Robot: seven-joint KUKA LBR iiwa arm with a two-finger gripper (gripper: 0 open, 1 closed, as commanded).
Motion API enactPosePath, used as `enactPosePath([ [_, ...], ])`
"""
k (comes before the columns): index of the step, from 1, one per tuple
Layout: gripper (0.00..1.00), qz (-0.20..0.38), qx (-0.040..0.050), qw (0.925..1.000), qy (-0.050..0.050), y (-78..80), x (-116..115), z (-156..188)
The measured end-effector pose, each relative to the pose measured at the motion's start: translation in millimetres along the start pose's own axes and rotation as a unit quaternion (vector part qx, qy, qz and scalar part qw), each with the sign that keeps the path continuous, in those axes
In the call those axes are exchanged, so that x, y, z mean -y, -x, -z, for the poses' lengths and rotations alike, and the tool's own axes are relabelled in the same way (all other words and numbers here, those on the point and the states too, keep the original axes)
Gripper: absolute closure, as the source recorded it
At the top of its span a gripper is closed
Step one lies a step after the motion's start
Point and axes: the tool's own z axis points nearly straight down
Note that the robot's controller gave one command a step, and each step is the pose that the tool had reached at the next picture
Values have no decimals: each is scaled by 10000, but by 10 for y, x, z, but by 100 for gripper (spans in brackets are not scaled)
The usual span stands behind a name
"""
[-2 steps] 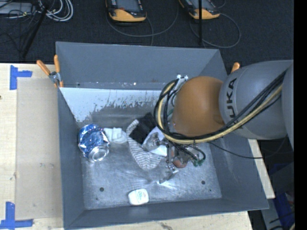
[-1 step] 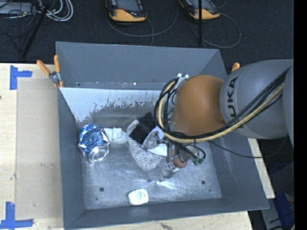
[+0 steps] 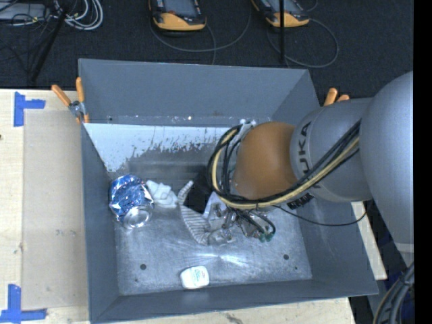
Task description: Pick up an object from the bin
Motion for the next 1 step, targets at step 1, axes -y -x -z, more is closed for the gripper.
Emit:
enactPosePath([
  [1,100,3,1,10000,-1,1,-1,0],
])
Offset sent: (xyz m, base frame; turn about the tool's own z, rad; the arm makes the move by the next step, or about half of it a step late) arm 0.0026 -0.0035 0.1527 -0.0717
